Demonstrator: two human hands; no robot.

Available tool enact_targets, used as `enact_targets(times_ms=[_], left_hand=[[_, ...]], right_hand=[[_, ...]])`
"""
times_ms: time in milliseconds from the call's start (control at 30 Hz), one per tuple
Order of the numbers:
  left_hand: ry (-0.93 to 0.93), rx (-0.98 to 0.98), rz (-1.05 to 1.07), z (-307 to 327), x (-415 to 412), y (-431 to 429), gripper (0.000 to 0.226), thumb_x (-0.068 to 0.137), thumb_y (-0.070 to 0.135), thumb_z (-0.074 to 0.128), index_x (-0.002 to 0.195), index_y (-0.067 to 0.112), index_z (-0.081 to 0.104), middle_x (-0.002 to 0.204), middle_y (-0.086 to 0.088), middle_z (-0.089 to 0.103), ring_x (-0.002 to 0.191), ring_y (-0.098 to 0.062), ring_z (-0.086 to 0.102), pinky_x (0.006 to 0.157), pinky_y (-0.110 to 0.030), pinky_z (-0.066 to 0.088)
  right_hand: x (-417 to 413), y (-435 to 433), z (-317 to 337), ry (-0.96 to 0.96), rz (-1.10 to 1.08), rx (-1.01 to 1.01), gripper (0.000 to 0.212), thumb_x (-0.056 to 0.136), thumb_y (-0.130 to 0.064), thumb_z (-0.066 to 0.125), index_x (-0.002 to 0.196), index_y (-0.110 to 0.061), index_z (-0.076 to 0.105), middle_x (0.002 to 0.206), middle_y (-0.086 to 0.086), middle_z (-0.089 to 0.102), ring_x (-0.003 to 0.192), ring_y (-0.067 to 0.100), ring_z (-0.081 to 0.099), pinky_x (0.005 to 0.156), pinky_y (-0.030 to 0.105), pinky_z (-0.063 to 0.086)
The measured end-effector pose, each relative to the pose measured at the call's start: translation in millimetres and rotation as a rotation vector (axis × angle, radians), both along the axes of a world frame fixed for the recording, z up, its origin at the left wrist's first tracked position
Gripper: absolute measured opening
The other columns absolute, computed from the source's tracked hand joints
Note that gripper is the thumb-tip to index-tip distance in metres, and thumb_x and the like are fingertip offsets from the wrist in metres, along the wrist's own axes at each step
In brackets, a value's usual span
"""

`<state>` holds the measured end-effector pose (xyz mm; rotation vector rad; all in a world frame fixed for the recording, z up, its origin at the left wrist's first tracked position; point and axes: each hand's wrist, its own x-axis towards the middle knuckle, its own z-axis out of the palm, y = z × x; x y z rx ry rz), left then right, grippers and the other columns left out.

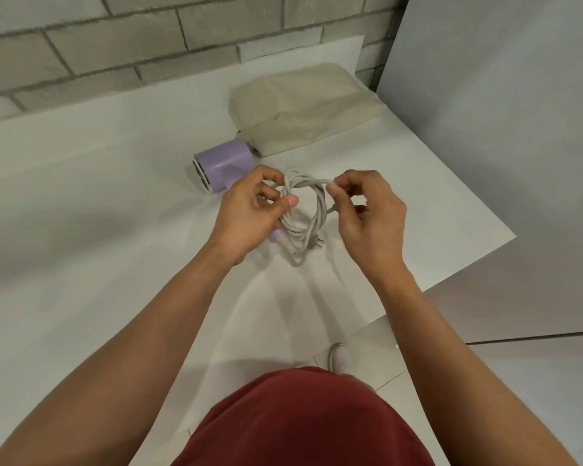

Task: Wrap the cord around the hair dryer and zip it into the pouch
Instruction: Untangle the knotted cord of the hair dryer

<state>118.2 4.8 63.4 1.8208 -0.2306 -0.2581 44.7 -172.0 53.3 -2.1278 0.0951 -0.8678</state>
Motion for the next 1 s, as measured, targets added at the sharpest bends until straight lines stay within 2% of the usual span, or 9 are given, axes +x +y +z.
enact_targets(times_ms=[67, 200, 300, 433, 533, 633, 800, 900, 1000], left_hand=[[-0.007, -0.006, 0.000, 1.1, 3.5, 1.6, 0.027, 0.087, 0.018, 0.082, 0.106, 0.032, 0.067, 0.074, 0.009, 0.069, 0.078, -0.023, 0.074, 0.072, -0.046, 0.064], [-0.087, 0.061, -0.056, 6.3, 2.8, -6.5, 0.028, 0.090, 0.015, 0.078, 0.114, 0.029, 0.072, 0.086, -0.006, 0.066, 0.065, -0.017, 0.072, 0.063, -0.028, 0.060], [-0.112, 0.118, -0.027, 6.8, -0.1, -11.2, 0.011, 0.093, 0.020, 0.075, 0.102, 0.025, 0.078, 0.084, -0.011, 0.073, 0.060, -0.024, 0.073, 0.063, -0.032, 0.061], [-0.202, 0.226, -0.017, 4.2, -4.5, -19.0, 0.009, 0.094, 0.023, 0.074, 0.089, 0.017, 0.077, 0.073, -0.006, 0.072, 0.055, -0.021, 0.071, 0.060, -0.033, 0.058], [-0.237, 0.273, 0.007, 3.8, -3.9, -24.4, 0.012, 0.094, 0.024, 0.072, 0.085, 0.016, 0.074, 0.074, -0.004, 0.071, 0.062, -0.020, 0.071, 0.062, -0.034, 0.056], [-0.197, 0.252, 0.011, 4.5, -5.8, -26.4, 0.010, 0.093, 0.020, 0.074, 0.103, 0.022, 0.074, 0.080, -0.003, 0.072, 0.062, -0.018, 0.071, 0.061, -0.030, 0.057], [-0.239, 0.327, 0.057, -3.0, -2.2, -26.4, 0.038, 0.093, 0.023, 0.072, 0.129, 0.033, 0.064, 0.078, 0.008, 0.066, 0.071, -0.010, 0.070, 0.069, -0.026, 0.057], [-0.174, 0.366, 0.091, -7.4, -2.4, -28.9, 0.009, 0.092, 0.024, 0.073, 0.100, 0.019, 0.073, 0.073, -0.001, 0.069, 0.068, -0.016, 0.069, 0.069, -0.036, 0.058], [-0.152, 0.370, 0.111, -8.8, -5.3, -36.9, 0.024, 0.091, 0.027, 0.073, 0.074, 0.012, 0.066, 0.060, 0.001, 0.063, 0.053, -0.008, 0.056, 0.057, -0.029, 0.048]], right_hand=[[-1.8, -1.4, 6.7, 0.015, -0.015, 0.186, 0.007, 0.099, -0.018, 0.071, 0.101, -0.020, 0.065, 0.093, -0.007, 0.066, 0.083, 0.013, 0.069, 0.062, 0.044, 0.058], [3.8, -9.5, 12.0, 0.054, 0.057, 0.154, 0.016, 0.099, -0.014, 0.069, 0.114, -0.016, 0.068, 0.094, -0.003, 0.063, 0.088, 0.015, 0.065, 0.062, 0.041, 0.059], [8.5, -23.1, 14.5, 0.117, 0.099, -0.061, 0.027, 0.100, -0.013, 0.064, 0.127, -0.017, 0.070, 0.105, -0.003, 0.061, 0.095, 0.007, 0.064, 0.072, 0.028, 0.059], [11.6, -27.5, 22.5, 0.153, 0.189, -0.479, 0.039, 0.096, -0.025, 0.066, 0.134, -0.018, 0.067, 0.119, 0.003, 0.061, 0.105, 0.026, 0.059, 0.074, 0.039, 0.056], [19.8, -23.5, 28.6, 0.119, 0.247, -0.642, 0.033, 0.094, -0.032, 0.063, 0.121, -0.016, 0.075, 0.106, 0.005, 0.067, 0.086, 0.031, 0.066, 0.069, 0.042, 0.055], [29.6, -27.4, 27.3, 0.063, 0.224, -0.679, 0.018, 0.095, -0.025, 0.067, 0.103, -0.017, 0.081, 0.091, 0.003, 0.071, 0.074, 0.033, 0.067, 0.066, 0.042, 0.055], [32.2, -36.5, 32.1, 0.078, 0.174, -0.445, 0.017, 0.102, -0.029, 0.064, 0.105, -0.020, 0.078, 0.096, -0.003, 0.071, 0.086, 0.022, 0.068, 0.068, 0.038, 0.056], [32.7, -44.2, 38.6, 0.067, 0.199, -0.184, 0.015, 0.102, -0.025, 0.067, 0.106, -0.016, 0.077, 0.100, -0.006, 0.073, 0.089, 0.007, 0.066, 0.079, 0.027, 0.054], [34.0, -52.9, 40.3, 0.153, 0.224, -0.092, 0.013, 0.102, -0.024, 0.067, 0.107, -0.017, 0.076, 0.101, -0.010, 0.072, 0.090, 0.005, 0.065, 0.079, 0.023, 0.053]])
